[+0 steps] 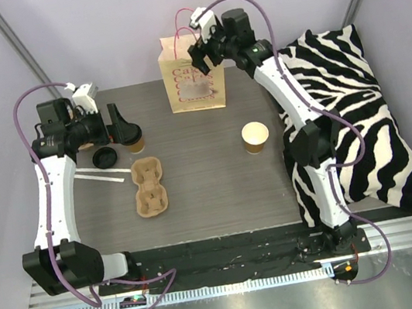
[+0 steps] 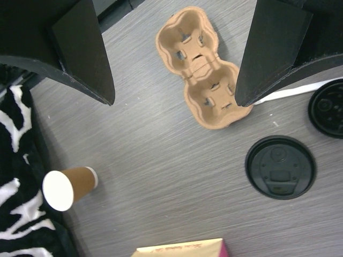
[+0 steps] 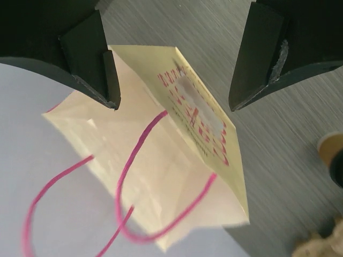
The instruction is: Pack the takeout coffee
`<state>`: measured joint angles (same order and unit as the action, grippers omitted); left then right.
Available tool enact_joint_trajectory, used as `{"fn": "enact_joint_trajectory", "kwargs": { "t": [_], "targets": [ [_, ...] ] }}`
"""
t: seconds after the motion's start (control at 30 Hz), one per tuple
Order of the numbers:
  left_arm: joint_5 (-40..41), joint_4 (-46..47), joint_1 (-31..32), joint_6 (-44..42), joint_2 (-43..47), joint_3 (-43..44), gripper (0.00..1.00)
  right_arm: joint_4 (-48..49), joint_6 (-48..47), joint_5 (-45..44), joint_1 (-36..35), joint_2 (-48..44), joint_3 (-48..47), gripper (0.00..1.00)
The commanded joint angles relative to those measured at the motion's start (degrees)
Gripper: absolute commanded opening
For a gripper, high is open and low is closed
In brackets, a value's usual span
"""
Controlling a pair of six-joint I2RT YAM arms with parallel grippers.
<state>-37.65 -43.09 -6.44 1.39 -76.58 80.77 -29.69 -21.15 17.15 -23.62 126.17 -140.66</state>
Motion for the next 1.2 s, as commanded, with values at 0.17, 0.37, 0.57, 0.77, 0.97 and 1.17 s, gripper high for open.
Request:
{"fn": "enact_joint_trajectory", "kwargs": {
  "t": [0.17, 0.37, 0.57, 0.77, 0.97, 1.17],
  "targets": [
    [3.72, 1.87, 0.11, 1.6, 0.9, 1.32, 1.0, 1.3, -5.92, 1.04, -0.11, 2.33, 1.26, 0.7],
    [4.42, 0.99, 0.11, 0.9, 1.52, 1.84, 1.0, 1.3, -12.51, 4.12, -0.9, -0.66, 5.48, 0.18],
    [5.74, 0.38, 0.11, 1.16, 2.22, 2.37, 1.0, -1.86, -15.78, 8.08, -1.78, -5.57, 7.33, 0.01],
    [6.27, 0.99, 0.02, 3.62, 2.48, 2.9, 1.0, -3.18, -9.01, -1.92, -6.0, -10.5, 9.17, 0.01],
    [6.36, 0.73, 0.11, 6.08, 1.69, 3.69, 1.0, -7.13, -3.03, -10.35, -12.32, -15.86, 15.93, 0.01],
    [6.27, 0.9, 0.2, 6.96, 1.87, 3.43, 1.0, -10.9, -0.66, -24.95, -20.66, -19.38, 23.85, 0.01]
  ]
}}
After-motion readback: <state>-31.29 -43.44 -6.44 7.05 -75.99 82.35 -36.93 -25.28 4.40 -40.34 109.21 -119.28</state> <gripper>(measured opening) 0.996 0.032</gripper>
